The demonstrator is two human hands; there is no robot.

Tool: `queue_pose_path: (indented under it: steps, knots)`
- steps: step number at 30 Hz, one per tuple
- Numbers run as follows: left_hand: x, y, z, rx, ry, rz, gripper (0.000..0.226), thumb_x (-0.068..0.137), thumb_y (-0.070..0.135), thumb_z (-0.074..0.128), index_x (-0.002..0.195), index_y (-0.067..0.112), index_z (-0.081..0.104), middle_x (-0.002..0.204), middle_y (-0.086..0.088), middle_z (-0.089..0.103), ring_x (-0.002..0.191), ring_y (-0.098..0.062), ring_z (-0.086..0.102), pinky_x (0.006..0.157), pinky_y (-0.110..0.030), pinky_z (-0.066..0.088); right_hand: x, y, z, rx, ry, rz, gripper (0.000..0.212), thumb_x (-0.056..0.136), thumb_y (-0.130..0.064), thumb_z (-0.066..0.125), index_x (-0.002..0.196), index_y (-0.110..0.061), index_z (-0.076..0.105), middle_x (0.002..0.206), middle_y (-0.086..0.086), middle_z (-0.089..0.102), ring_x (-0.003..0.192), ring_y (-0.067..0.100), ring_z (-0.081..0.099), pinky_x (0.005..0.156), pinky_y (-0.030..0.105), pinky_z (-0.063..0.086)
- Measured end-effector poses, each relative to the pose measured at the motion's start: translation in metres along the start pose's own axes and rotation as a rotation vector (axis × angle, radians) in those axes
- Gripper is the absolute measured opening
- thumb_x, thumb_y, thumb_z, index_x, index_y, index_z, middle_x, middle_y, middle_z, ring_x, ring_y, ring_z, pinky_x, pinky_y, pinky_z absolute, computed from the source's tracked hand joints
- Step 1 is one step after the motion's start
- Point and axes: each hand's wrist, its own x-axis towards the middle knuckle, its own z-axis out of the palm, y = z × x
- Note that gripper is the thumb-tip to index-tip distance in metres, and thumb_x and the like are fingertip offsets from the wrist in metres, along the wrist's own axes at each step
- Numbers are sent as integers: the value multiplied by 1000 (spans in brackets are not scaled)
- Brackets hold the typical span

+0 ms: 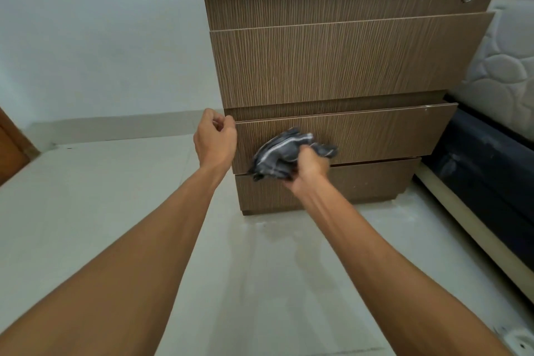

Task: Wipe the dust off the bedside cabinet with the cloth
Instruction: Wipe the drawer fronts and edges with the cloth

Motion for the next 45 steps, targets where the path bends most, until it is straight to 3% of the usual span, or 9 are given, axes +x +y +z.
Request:
queue_pose_path:
  steps: [4, 7, 9, 15, 20, 25, 34, 41, 45]
  knots:
    - [1, -1, -1, -17, -4, 0, 11, 96, 20, 51, 88, 12, 51, 76, 4, 50, 68, -10, 45, 62, -25, 39, -1, -55, -24, 25, 176, -407, 38, 100, -23, 52, 136, -19, 40, 121, 0, 60, 101, 17, 62, 92, 36, 51]
    - [1, -2, 0, -17, -2, -2, 12, 96, 21, 52, 88, 13, 50, 75, 5, 50, 68, -9, 45, 62, -25, 39, 4, -71, -35, -291, 358, -775, 27, 97, -27, 56, 120, -16, 47, 115, 1, 54, 101, 15, 55, 81, 29, 46]
    - [1, -2, 1, -14, 7, -4, 12, 96, 22, 52, 88, 13, 50, 76, 5, 50, 67, -8, 45, 61, -24, 39, 14, -62, -34, -527, 372, -865, 29, 94, -31, 58, 117, -17, 47, 120, 6, 48, 108, 19, 50, 81, 31, 43]
    - [1, -2, -1, 10, -6, 6, 14, 98, 24, 51, 90, 12, 51, 78, 6, 51, 68, -5, 46, 58, -20, 38, 18, 14, -12, -1196, 324, -1197, 41, 85, -38, 67, 114, -15, 53, 113, 13, 52, 104, 28, 50, 87, 40, 40]
    - [-1, -4, -1, -12, 19, 11, 12, 97, 23, 53, 90, 14, 52, 78, 7, 52, 69, -3, 47, 59, -17, 37, 28, 41, -26, -1711, -40, -1488, 41, 75, -24, 80, 108, -17, 57, 100, 11, 56, 87, 28, 54, 72, 40, 47]
    - [-13, -15, 4, -55, 34, 31, 13, 96, 29, 56, 105, 20, 58, 87, 7, 57, 75, -3, 53, 61, -17, 40, 34, 56, -59, -1830, -228, -1455, 44, 69, -27, 84, 104, -19, 58, 94, 8, 56, 79, 26, 54, 63, 39, 45]
    - [-7, -26, 11, -30, 80, 49, 27, 94, 33, 60, 106, 10, 58, 87, 3, 57, 81, -14, 55, 74, -31, 48, 40, 63, -87, -1841, -235, -1492, 41, 67, -22, 81, 99, -16, 57, 101, 9, 55, 86, 27, 53, 71, 41, 48]
    - [-1, -29, 14, -3, 81, 57, 28, 92, 34, 63, 102, 9, 57, 77, 12, 50, 79, -14, 54, 75, -34, 50, 41, 64, -85, -1775, -203, -1446, 38, 68, -21, 80, 96, -15, 56, 104, 9, 57, 87, 27, 55, 64, 38, 47]
    - [-9, -44, 15, -16, 101, -76, 26, 97, 40, 51, 98, 14, 55, 85, 3, 57, 82, -15, 56, 77, -33, 51, 41, 66, -77, -1720, -159, -1464, 38, 68, -21, 81, 96, -14, 56, 103, 9, 57, 86, 27, 55, 61, 37, 46]
